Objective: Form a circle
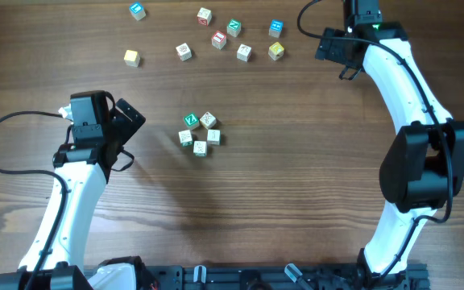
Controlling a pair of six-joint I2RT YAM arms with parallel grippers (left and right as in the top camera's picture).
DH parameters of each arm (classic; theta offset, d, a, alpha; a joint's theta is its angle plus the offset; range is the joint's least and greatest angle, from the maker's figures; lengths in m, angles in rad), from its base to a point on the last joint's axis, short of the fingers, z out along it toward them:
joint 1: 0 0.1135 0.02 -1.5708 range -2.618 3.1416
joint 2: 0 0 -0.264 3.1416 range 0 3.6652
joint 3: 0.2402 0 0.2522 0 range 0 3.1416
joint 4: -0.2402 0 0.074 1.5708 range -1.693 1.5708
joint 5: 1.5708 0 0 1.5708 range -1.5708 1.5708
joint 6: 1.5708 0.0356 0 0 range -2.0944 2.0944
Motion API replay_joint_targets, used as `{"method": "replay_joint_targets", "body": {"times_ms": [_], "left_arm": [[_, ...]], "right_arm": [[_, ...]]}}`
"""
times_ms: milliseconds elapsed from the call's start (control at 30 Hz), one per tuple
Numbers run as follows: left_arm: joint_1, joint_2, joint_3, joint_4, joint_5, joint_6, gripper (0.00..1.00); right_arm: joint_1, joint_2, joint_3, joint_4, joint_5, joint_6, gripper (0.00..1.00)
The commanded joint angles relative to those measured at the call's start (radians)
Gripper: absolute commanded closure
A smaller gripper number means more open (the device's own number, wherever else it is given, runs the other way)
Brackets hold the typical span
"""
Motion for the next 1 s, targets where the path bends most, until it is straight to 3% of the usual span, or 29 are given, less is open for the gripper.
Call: {"method": "replay_joint_targets", "body": {"times_ms": [0,300,433,600,700,833,967], "left_arm": [[0.003,0.008,0.005,0.0,0.002,0.001,0.0],[0.003,-0.187,0.002,-0.01,-0.041,0.001,0.0],[0.003,-0.372,-0.042,0.245,-0.047,0.001,0.0],[0.003,-0.444,-0.056,0.335,-0.017,0.001,0.0],[0.002,-0.491,-0.095,0.466,-0.017,0.006,0.0],[0.002,-0.622,-0.209,0.612,-0.011,0.108,0.0],[-0.001,-0.695,-0.388,0.8,-0.001,0.106,0.0]], "right_arm": [[0.001,-0.01,0.014,0.002,0.02,-0.004,0.0],[0.001,-0.01,0.015,0.002,0.02,-0.005,0.0],[0.001,-0.01,0.015,0.002,0.02,-0.005,0.0],[0.001,-0.01,0.015,0.002,0.02,-0.005,0.0],[0.001,-0.01,0.014,0.002,0.02,-0.005,0.0],[0.001,-0.01,0.015,0.002,0.02,-0.004,0.0],[0.001,-0.01,0.015,0.002,0.02,-0.005,0.0]]}}
